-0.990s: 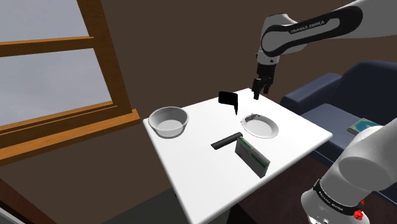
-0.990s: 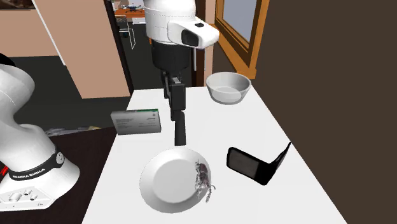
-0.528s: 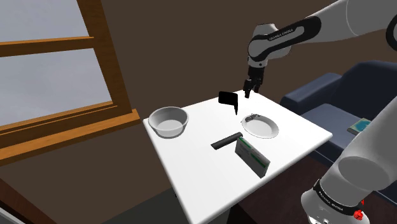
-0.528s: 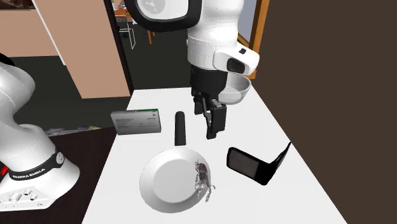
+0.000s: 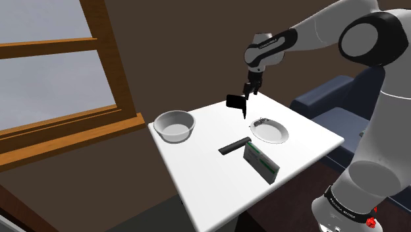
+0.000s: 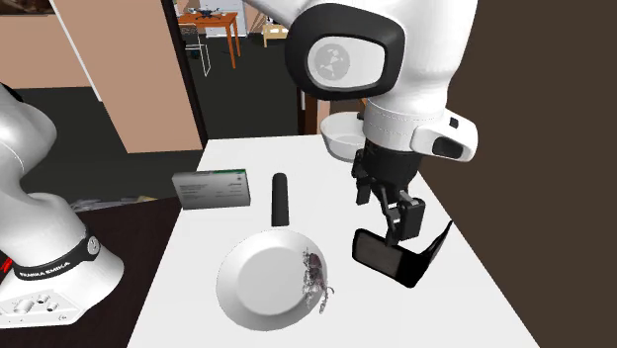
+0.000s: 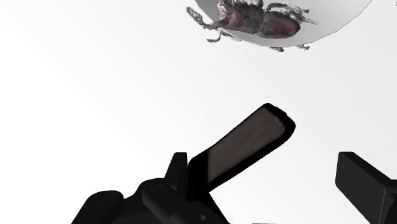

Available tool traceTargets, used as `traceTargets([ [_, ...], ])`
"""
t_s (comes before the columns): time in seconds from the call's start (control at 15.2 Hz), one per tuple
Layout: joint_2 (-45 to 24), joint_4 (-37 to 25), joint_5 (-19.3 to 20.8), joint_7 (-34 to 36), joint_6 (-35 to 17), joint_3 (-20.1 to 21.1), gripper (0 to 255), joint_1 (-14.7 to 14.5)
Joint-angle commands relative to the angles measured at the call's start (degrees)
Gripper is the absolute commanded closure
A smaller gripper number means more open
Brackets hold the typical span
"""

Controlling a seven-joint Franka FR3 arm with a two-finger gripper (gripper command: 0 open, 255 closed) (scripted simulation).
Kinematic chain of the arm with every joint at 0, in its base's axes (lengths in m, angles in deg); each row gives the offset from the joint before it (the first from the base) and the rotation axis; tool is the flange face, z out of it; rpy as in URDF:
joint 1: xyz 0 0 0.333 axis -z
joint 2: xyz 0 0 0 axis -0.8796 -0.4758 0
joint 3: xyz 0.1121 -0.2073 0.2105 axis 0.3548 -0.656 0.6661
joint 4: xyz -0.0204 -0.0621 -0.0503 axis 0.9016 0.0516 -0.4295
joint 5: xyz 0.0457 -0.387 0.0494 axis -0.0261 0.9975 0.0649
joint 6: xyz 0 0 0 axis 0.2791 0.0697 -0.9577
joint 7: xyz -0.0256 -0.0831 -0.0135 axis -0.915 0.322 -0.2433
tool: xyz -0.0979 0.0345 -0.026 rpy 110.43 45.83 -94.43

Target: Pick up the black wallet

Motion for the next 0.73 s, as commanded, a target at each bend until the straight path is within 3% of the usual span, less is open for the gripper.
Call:
traceTargets([
  [0.0, -3.9, -3.8, -1.1, -1.3, -0.4, 0.0, 0, 0.8],
  [0.4, -16.2, -18.2, -3.9, -3.9, 0.4, 0.7, 0, 3.4],
  [0.66, -17.6, -17.1, -4.2, -4.2, -2.0, 0.9, 0, 3.5],
])
